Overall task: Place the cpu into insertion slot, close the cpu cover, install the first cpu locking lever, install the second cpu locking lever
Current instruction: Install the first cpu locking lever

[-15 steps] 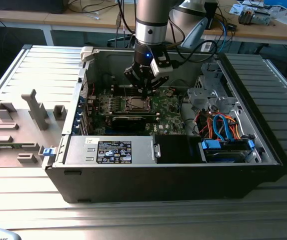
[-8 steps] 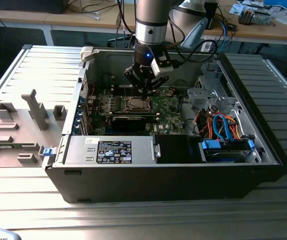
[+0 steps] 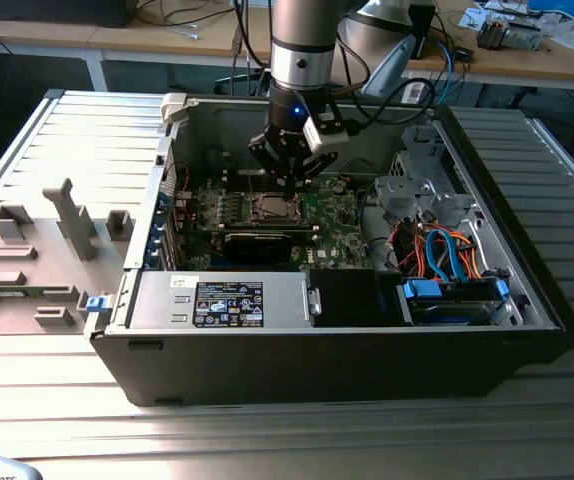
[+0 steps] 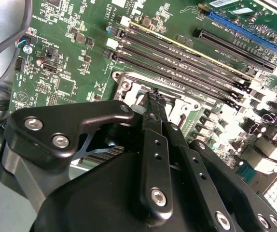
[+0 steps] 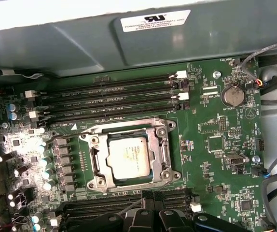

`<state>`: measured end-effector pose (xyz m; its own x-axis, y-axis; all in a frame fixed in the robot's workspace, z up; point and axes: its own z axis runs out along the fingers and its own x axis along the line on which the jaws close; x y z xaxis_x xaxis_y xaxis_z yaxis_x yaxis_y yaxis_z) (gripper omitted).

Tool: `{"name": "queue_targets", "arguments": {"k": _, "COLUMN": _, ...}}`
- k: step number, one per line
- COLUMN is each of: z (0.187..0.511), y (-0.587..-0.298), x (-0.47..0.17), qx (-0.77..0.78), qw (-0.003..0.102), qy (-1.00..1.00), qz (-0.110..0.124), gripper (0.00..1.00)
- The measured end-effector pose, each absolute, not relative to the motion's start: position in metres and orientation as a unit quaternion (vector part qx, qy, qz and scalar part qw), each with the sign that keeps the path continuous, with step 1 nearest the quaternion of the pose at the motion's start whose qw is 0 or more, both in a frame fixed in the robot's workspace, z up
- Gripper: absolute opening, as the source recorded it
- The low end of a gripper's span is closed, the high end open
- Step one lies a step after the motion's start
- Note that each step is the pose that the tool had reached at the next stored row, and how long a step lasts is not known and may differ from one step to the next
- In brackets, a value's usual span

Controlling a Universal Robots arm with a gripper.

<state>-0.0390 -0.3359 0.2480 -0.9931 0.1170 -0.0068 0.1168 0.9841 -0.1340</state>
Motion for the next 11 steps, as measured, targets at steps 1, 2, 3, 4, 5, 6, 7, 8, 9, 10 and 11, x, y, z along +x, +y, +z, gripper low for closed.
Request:
{"name": "queue_targets", "arguments": {"k": 1, "z": 0.2480, "y": -0.3359, "x": -0.0390, "qx": -0.058, "qw": 0.000, "qy": -0.996, "qz": 0.067, "gripper": 0.11}}
{"name": "queue_targets", "arguments": {"k": 2, "z": 0.2480, "y": -0.3359, "x": -0.0390, "qx": -0.057, "qw": 0.000, "qy": -0.996, "qz": 0.067, "gripper": 0.11}}
{"name": "queue_targets", "arguments": {"k": 3, "z": 0.2480, "y": -0.3359, "x": -0.0390, "qx": -0.056, "qw": 0.000, "qy": -0.996, "qz": 0.067, "gripper": 0.11}}
{"name": "queue_targets", "arguments": {"k": 4, "z": 0.2480, "y": -0.3359, "x": -0.0390, "qx": -0.054, "qw": 0.000, "qy": -0.996, "qz": 0.067, "gripper": 0.11}}
{"name": "queue_targets", "arguments": {"k": 5, "z": 0.2480, "y": -0.3359, "x": -0.0390, "qx": -0.053, "qw": 0.000, "qy": -0.996, "qz": 0.067, "gripper": 0.11}}
{"name": "queue_targets", "arguments": {"k": 6, "z": 0.2480, "y": -0.3359, "x": -0.0390, "qx": -0.052, "qw": 0.000, "qy": -0.996, "qz": 0.067, "gripper": 0.11}}
{"name": "queue_targets", "arguments": {"k": 7, "z": 0.2480, "y": -0.3359, "x": -0.0390, "qx": -0.050, "qw": 0.000, "qy": -0.996, "qz": 0.067, "gripper": 0.11}}
{"name": "queue_targets", "arguments": {"k": 8, "z": 0.2480, "y": -0.3359, "x": -0.0390, "qx": -0.049, "qw": 0.000, "qy": -0.997, "qz": 0.067, "gripper": 0.11}}
{"name": "queue_targets", "arguments": {"k": 9, "z": 0.2480, "y": -0.3359, "x": -0.0390, "qx": -0.048, "qw": 0.000, "qy": -0.997, "qz": 0.067, "gripper": 0.11}}
{"name": "queue_targets", "arguments": {"k": 10, "z": 0.2480, "y": -0.3359, "x": -0.0390, "qx": -0.047, "qw": 0.000, "qy": -0.997, "qz": 0.067, "gripper": 0.11}}
{"name": "queue_targets", "arguments": {"k": 11, "z": 0.2480, "y": -0.3359, "x": -0.0390, "qx": -0.046, "qw": 0.000, "qy": -0.997, "qz": 0.067, "gripper": 0.11}}
